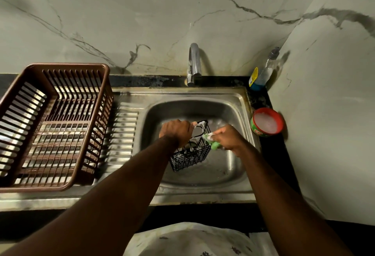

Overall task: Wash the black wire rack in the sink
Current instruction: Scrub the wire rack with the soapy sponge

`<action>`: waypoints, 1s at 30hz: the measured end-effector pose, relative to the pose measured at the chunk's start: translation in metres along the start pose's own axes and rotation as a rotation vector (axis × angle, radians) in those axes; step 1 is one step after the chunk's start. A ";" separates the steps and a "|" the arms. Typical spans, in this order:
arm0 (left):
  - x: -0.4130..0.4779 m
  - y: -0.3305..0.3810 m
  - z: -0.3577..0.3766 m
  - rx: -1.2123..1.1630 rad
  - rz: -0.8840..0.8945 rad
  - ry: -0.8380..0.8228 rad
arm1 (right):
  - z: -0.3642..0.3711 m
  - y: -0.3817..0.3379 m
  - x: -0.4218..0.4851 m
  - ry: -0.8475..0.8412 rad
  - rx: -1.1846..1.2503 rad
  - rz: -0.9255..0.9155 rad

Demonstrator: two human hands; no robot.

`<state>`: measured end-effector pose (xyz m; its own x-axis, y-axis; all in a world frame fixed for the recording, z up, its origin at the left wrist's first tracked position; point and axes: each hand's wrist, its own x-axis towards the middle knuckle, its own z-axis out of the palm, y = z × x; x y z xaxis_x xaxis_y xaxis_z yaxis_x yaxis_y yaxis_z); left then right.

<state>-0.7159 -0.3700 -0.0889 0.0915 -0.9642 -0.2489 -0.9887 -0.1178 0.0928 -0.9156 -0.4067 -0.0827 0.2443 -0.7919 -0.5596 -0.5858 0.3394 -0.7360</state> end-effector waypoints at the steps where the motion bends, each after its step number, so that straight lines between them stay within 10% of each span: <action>1: -0.001 0.001 0.001 0.003 -0.003 0.001 | 0.001 0.002 0.000 0.017 0.030 -0.024; 7: -0.005 0.001 0.003 -0.013 -0.011 -0.003 | 0.002 0.004 0.014 0.438 0.264 -0.097; 30: -0.005 0.005 0.000 0.035 -0.001 0.051 | 0.010 0.019 0.008 0.309 -0.036 -0.166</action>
<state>-0.7216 -0.3653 -0.0873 0.0972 -0.9751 -0.1992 -0.9921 -0.1109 0.0586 -0.9171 -0.4022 -0.1050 0.0963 -0.9528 -0.2879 -0.5862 0.1795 -0.7901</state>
